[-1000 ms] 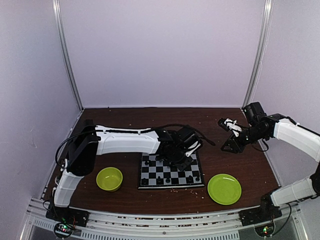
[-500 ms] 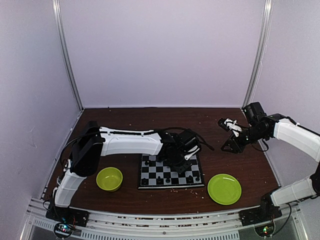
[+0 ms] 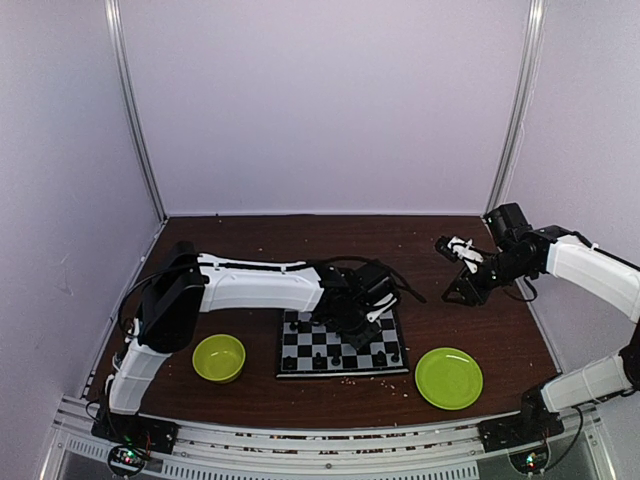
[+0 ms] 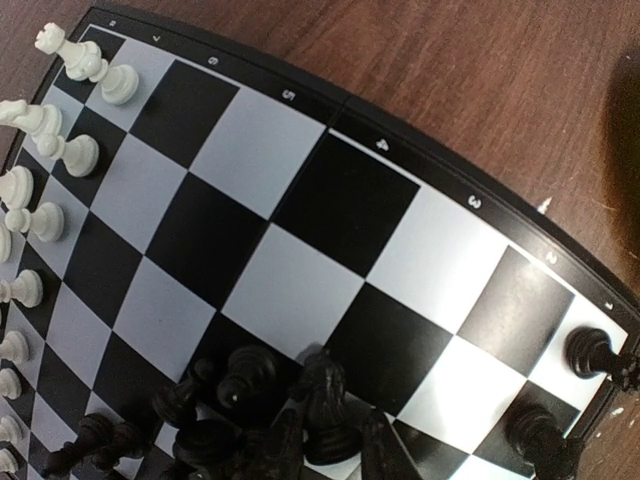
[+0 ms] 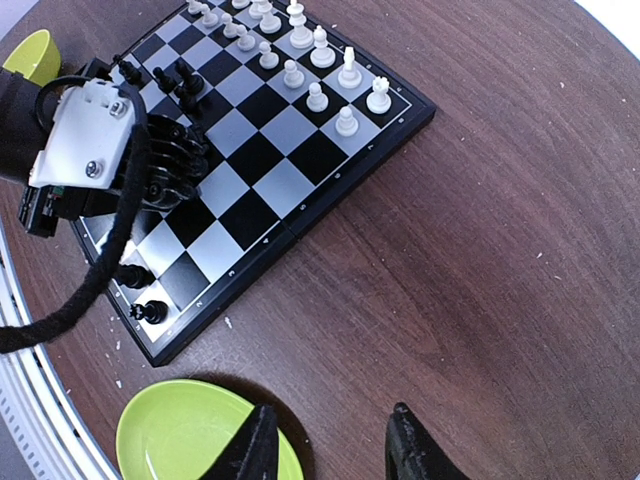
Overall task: Set up the chess pieces on the board
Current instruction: Pick up the knight from the chessboard.
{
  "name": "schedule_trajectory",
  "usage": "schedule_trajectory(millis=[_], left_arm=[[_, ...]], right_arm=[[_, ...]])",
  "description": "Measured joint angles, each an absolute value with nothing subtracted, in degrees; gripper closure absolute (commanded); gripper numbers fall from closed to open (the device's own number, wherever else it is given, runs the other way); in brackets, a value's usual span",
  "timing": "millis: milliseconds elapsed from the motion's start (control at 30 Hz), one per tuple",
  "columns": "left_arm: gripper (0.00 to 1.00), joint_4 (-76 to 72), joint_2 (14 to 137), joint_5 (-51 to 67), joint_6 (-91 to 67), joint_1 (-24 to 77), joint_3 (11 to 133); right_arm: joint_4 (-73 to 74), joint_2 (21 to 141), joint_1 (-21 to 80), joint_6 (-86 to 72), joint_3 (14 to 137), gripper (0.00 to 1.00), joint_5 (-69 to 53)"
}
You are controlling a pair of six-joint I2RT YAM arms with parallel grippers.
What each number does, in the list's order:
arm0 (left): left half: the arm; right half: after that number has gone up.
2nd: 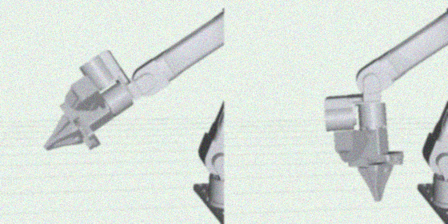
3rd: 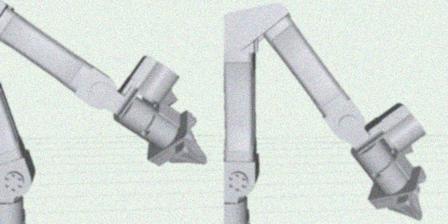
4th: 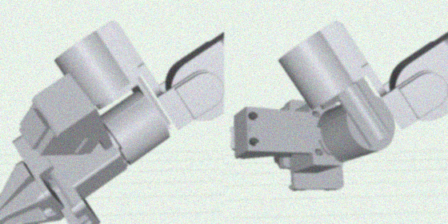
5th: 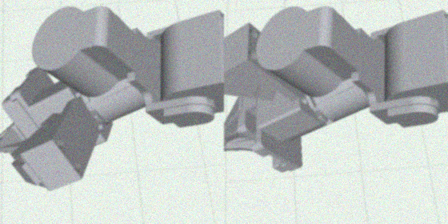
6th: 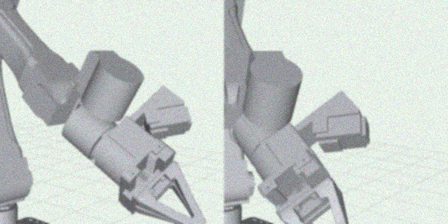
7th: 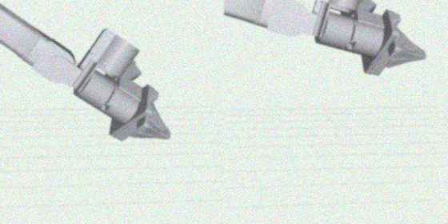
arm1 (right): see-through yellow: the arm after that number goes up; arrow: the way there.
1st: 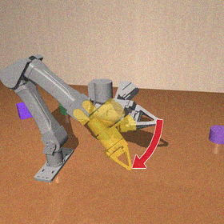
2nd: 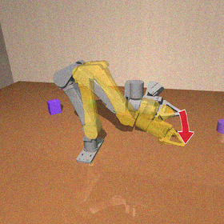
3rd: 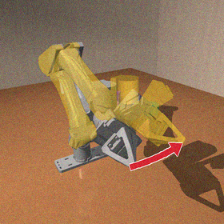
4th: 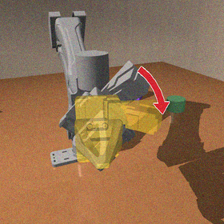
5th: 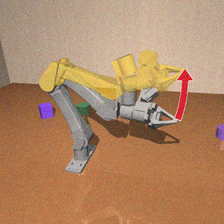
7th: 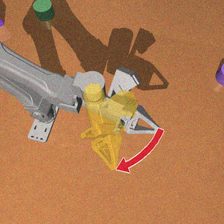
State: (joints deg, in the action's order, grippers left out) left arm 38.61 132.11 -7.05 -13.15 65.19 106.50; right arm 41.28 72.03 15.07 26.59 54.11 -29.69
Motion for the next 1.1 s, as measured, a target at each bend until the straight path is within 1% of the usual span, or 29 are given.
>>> schedule_trajectory(millis=[67,267,467,600,733,900,1100], left_arm=[[0.78,38.61,132.11,-7.05,-13.15,65.19,106.5],[0.88,38.37,131.87,-7.01,-13.06,65.19,106.04],[0.91,37.76,130.34,-7.05,-12.97,65.19,103.77],[0.92,36.62,126.78,-7.73,-12.91,65.19,98.91],[0.92,32.49,119.13,-8.84,-12.29,65.32,91.42],[0.92,23.92,108.79,-10.85,-11.66,66.24,85.32],[0.9,14.09,103.68,-14.52,-10.35,68.95,81.62]], right_arm=[[41.41,72.03,15.07,26.65,54.11,0.64,-29.71],[41.52,72.05,15.07,26.68,54.11,0.64,-29.71],[41.58,72.05,15.07,26.35,54.22,0.65,-29.69],[41.85,72.03,15.07,23.66,56.82,0.64,-29.28],[42.22,72.03,15.07,20.64,61.65,0.63,-30.5],[45.52,73.8,15.07,17.08,67.81,0.61,-37.8],[49.12,79.96,15.14,12.16,69.52,0.57,-52.29]])
